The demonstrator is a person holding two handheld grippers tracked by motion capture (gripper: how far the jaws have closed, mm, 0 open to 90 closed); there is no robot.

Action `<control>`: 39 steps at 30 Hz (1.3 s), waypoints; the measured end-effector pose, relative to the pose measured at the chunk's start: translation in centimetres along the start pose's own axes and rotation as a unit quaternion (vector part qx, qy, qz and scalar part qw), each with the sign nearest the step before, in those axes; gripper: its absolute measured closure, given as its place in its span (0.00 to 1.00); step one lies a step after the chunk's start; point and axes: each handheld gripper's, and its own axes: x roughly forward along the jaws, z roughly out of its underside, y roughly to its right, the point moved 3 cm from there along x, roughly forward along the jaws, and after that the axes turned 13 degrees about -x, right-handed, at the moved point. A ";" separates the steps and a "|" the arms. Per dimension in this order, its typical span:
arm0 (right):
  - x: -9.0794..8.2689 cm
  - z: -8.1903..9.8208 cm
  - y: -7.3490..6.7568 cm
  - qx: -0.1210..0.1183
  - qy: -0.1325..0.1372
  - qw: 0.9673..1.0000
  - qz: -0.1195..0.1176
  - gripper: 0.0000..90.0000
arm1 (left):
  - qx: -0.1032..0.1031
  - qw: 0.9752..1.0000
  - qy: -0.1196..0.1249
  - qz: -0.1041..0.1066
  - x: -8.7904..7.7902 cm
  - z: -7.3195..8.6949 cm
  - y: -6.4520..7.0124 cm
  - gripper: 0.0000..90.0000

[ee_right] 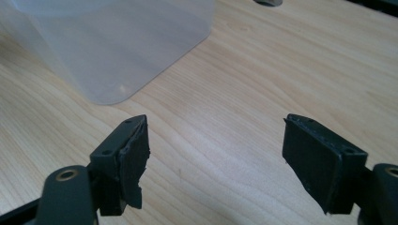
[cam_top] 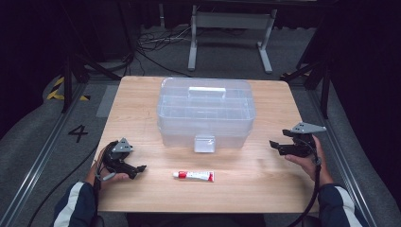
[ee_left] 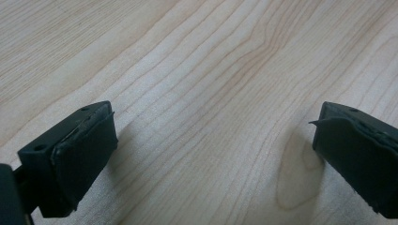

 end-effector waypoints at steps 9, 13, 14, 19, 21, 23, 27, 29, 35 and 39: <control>-1.6 -2.1 0.2 -0.010 0.025 1.000 0.011 0.31 | -0.002 1.000 0.001 -0.002 0.0 0.0 0.0 0.01; -2.2 -3.1 0.3 -0.019 0.036 0.999 0.012 0.34 | -0.002 1.000 0.001 -0.002 0.0 0.0 0.0 0.00; -2.6 -3.8 0.3 -0.025 0.040 0.999 0.014 0.35 | -0.002 1.000 0.000 -0.002 0.0 0.0 0.0 0.01; -3.3 -5.9 0.5 -0.038 0.058 0.998 0.008 0.36 | -0.002 1.000 0.001 -0.002 0.0 0.0 0.0 0.01; -3.3 -6.4 0.5 -0.042 0.059 0.997 0.010 0.36 | -0.002 1.000 0.001 -0.002 0.0 0.0 0.0 0.00; -3.3 -7.9 0.3 -0.055 0.066 0.996 0.009 0.36 | -0.002 1.000 0.001 -0.002 0.0 0.0 0.0 0.00; -3.3 -9.7 0.0 -0.072 0.071 0.995 0.003 0.36 | -0.003 1.000 0.001 -0.002 0.0 0.0 0.0 0.01; -3.4 -10.6 -0.2 -0.079 0.074 0.994 0.003 0.37 | -0.002 1.000 0.000 -0.002 0.0 0.0 0.0 0.00; -2.9 -13.4 -0.7 -0.098 0.077 0.992 -0.005 0.39 | -0.002 1.000 0.001 -0.002 0.0 0.0 0.0 0.00; -2.0 -14.7 -1.1 -0.100 0.080 0.992 -0.016 0.42 | -0.002 1.000 0.000 -0.002 0.0 0.0 0.0 0.00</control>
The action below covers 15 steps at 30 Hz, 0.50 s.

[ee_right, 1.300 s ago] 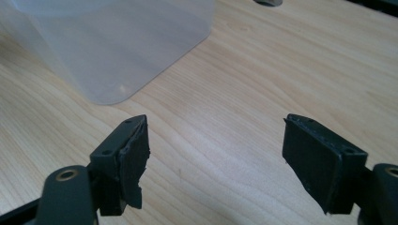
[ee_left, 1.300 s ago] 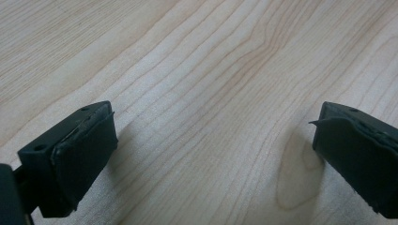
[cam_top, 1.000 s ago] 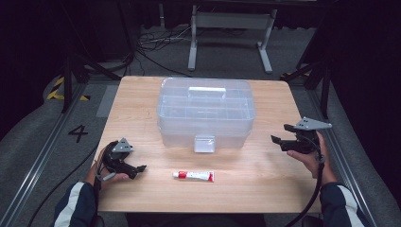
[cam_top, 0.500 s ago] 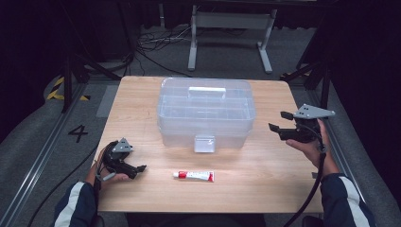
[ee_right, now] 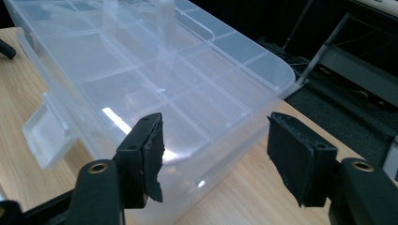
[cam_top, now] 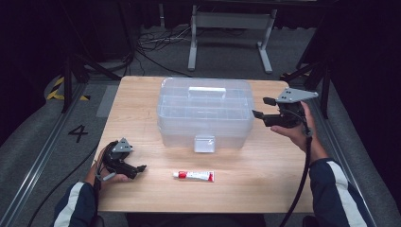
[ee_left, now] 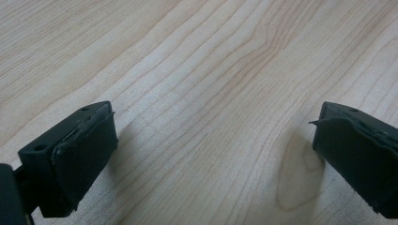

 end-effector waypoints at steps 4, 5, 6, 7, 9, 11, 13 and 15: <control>1.3 -1.2 -0.1 -0.007 -0.004 1.000 -0.006 0.44 | -0.001 1.000 0.001 0.000 0.0 0.0 0.0 0.01; 1.6 -1.5 0.0 -0.011 -0.010 1.000 -0.005 0.44 | -0.001 1.000 0.001 0.000 0.0 0.0 0.0 0.01; 1.9 -1.9 0.0 -0.010 -0.008 1.000 -0.009 0.45 | 0.000 1.000 0.000 0.000 0.0 0.0 0.0 0.00; 2.4 -2.7 0.0 -0.011 -0.004 1.000 -0.016 0.45 | 0.000 1.000 0.000 0.000 0.0 0.0 0.0 0.01; 2.6 -3.0 -0.1 -0.015 -0.003 1.000 -0.020 0.45 | -0.002 1.000 0.001 0.000 0.0 0.0 0.0 0.01; 3.1 -3.6 -0.1 -0.018 -0.003 1.000 -0.024 0.46 | -0.005 1.000 0.001 -0.004 0.0 0.0 0.0 0.01; 3.7 -4.3 -0.2 -0.018 -0.002 0.999 -0.029 0.46 | -0.006 1.000 0.001 -0.005 0.0 0.0 0.0 0.01; 4.1 -4.8 -0.3 -0.023 -0.006 0.999 -0.030 0.46 | -0.007 1.000 0.002 -0.006 0.0 0.0 0.0 0.01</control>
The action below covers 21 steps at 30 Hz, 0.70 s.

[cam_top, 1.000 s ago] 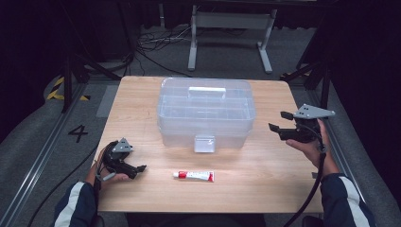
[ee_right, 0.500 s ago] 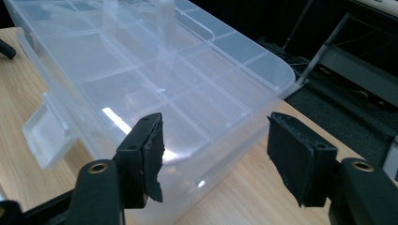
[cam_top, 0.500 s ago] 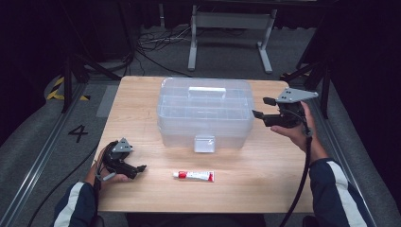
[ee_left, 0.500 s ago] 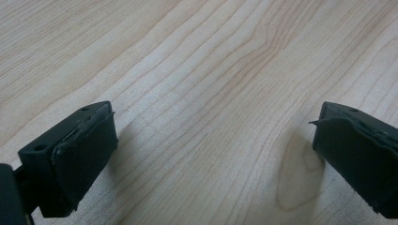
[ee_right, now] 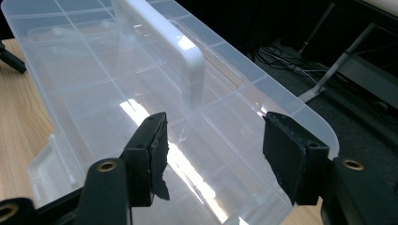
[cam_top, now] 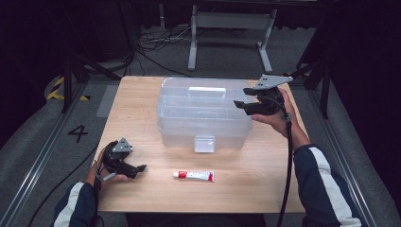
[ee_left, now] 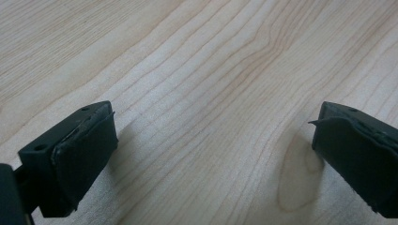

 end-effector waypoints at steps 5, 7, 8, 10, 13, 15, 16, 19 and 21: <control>1.5 -0.9 -0.5 -0.014 -0.014 1.000 -0.016 0.46 | -0.002 1.000 0.001 -0.001 0.0 0.0 0.0 0.01; 2.0 -1.2 -0.7 -0.019 -0.018 1.000 -0.017 0.47 | -0.002 1.000 0.000 0.000 0.0 0.0 0.0 0.01; 2.3 -1.4 -0.7 -0.019 -0.019 0.999 -0.020 0.47 | -0.002 1.000 0.001 -0.001 0.0 0.0 0.0 0.01; 2.5 -1.5 -0.7 -0.020 -0.023 0.999 -0.020 0.49 | -0.002 1.000 0.001 -0.001 0.0 0.0 0.0 0.01; 3.1 -2.0 -0.6 -0.026 -0.034 0.999 -0.019 0.51 | -0.002 1.000 0.000 -0.001 0.0 0.0 0.0 0.01; 3.5 -2.3 -0.5 -0.024 -0.039 0.999 -0.018 0.51 | -0.002 1.000 0.001 -0.001 0.0 0.0 0.0 0.01; 3.7 -2.5 -0.4 -0.024 -0.039 0.999 -0.018 0.52 | -0.002 1.000 0.000 -0.001 0.0 0.0 0.0 0.01; 4.0 -3.0 -0.3 -0.027 -0.039 0.999 -0.017 0.55 | -0.002 1.000 0.001 -0.001 0.0 0.0 0.0 0.01; 4.4 -3.3 -0.4 -0.030 -0.041 0.999 -0.019 0.58 | -0.003 1.000 0.001 -0.002 0.0 0.0 0.0 0.01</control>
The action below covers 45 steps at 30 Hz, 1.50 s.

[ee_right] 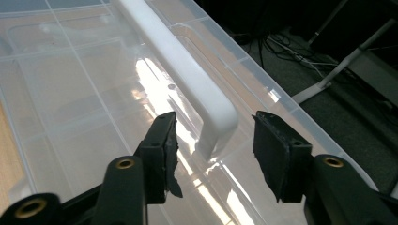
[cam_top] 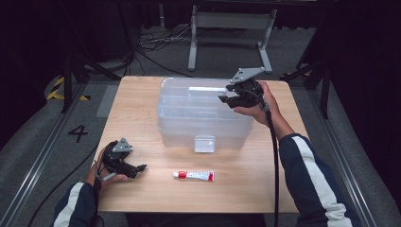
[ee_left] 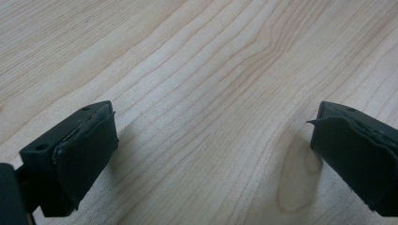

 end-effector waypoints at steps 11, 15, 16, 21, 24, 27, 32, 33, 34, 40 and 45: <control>1.4 -0.6 0.2 -0.002 -0.022 1.000 0.008 0.80 | -0.027 1.000 0.016 0.001 -0.2 -0.5 -0.4 0.19; 1.4 -0.7 0.3 0.002 -0.023 1.000 0.008 0.80 | -0.022 1.000 0.021 0.003 -0.2 -1.3 -0.4 0.25; 1.3 -0.7 0.3 0.000 -0.024 1.000 0.008 0.80 | -0.023 1.000 0.020 0.004 -0.2 -1.5 -0.3 0.25; 1.3 -0.9 0.4 0.002 -0.030 1.000 0.002 0.80 | -0.004 0.999 0.035 -0.001 -0.4 -2.9 0.2 0.28; 1.2 -1.0 0.6 0.005 -0.031 1.000 0.003 0.80 | 0.003 0.998 0.059 -0.010 -0.9 -4.4 0.5 0.35; 1.2 -1.3 0.9 0.013 -0.031 0.999 0.004 0.80 | 0.014 0.996 0.087 -0.004 -1.7 -6.4 1.0 0.39; 1.0 -1.7 1.5 0.021 -0.034 0.999 0.001 0.80 | 0.031 0.993 0.118 0.003 -2.0 -8.6 2.0 0.55; 1.0 -1.9 1.6 0.024 -0.035 0.999 0.002 0.80 | 0.029 0.992 0.122 0.011 -2.0 -8.9 2.1 0.57; 1.0 -2.0 1.8 0.025 -0.035 0.999 0.003 0.80 | 0.029 0.992 0.123 0.013 -1.9 -9.1 2.1 0.60; 1.1 -2.4 2.4 0.032 -0.040 0.999 0.001 0.80 | 0.027 0.991 0.133 0.015 -1.9 -9.8 2.1 0.74; 1.2 -2.6 2.6 0.033 -0.050 0.998 0.001 0.79 | 0.028 0.988 0.148 0.017 -2.0 -10.4 2.3 0.86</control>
